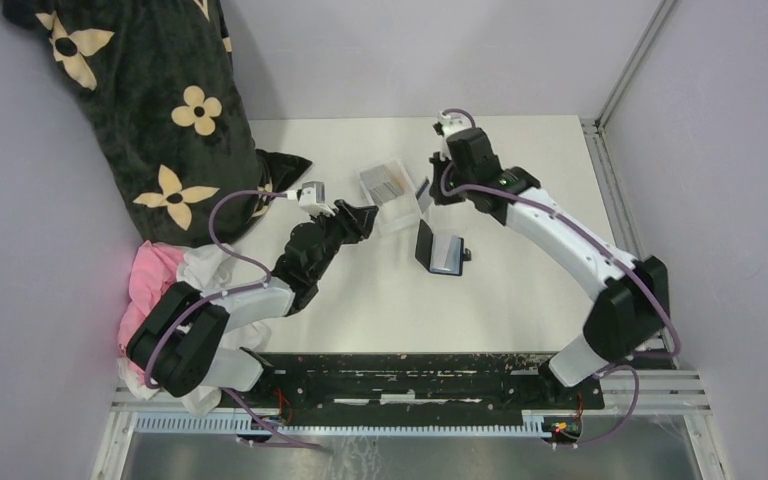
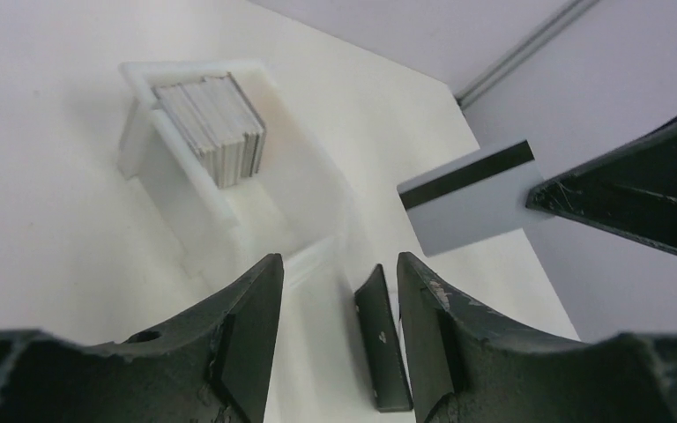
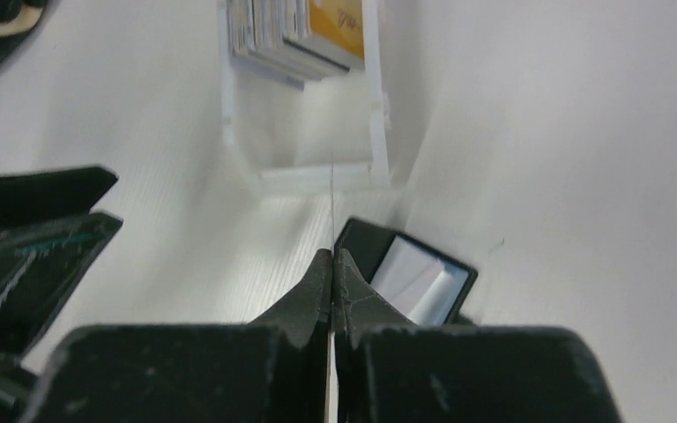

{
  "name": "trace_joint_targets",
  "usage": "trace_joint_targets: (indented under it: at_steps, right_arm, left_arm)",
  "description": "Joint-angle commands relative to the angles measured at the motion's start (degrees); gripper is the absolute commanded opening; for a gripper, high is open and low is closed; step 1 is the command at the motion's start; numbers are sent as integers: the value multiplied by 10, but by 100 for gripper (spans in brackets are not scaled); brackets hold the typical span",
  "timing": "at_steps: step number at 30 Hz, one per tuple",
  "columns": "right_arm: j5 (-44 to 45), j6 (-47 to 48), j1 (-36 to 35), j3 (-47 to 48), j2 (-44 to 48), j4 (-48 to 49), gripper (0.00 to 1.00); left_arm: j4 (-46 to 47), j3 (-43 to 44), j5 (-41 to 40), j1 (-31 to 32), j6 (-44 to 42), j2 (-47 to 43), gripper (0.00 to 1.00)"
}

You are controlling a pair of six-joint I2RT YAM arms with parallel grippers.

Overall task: Put the credit cards into the card holder
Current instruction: Pick up the credit card from the storage box.

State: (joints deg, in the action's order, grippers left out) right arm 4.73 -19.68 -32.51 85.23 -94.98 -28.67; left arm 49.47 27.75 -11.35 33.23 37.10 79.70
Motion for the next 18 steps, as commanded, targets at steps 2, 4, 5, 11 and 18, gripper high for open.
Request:
trace_joint_targets:
  at_steps: [2, 4, 5, 11, 18]
  right_arm:
    - [-92, -24, 8, -147, 171, 30, 1]
    - [-135, -36, 14, -199, 233, 30, 1]
    - [-155, -43, 16, -224, 263, 33, 1]
    - [-259, -93, 18, -333, 370, 41, 1]
    - [-299, -132, 18, -385, 419, 57, 1]
  left_arm:
    - [27, -12, 179, 6, -78, -33, 59]
    - [26, -7, 253, 6, -87, -36, 60]
    - [22, -5, 284, 7, -90, -37, 61]
    - [24, 15, 448, 6, -74, -11, 65]
    - [58, 38, 564, 6, -22, 38, 66]
